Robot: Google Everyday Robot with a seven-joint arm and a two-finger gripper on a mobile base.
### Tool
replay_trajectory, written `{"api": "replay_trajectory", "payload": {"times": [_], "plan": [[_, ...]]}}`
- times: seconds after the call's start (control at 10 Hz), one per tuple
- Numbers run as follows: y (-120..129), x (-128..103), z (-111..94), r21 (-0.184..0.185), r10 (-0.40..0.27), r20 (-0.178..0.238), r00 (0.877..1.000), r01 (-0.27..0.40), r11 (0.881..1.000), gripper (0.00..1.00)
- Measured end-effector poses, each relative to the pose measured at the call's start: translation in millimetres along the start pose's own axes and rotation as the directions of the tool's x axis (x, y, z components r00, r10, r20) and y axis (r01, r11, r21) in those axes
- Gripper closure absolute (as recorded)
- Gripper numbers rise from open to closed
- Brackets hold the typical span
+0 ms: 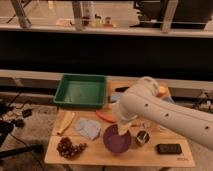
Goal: Place banana in paper cup
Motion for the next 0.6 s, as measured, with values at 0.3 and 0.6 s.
{"api": "replay_trajectory", "payload": {"times": [0.3, 0.6], "plan": [[-27.3, -61.3, 26.0, 0.018, -0.088, 0.063, 0.994, 0.087, 0.996, 0.2], [-47.0, -108.2, 51.8, -0.002, -0.14, 0.115, 0.983, 0.141, 0.99, 0.2]]}}
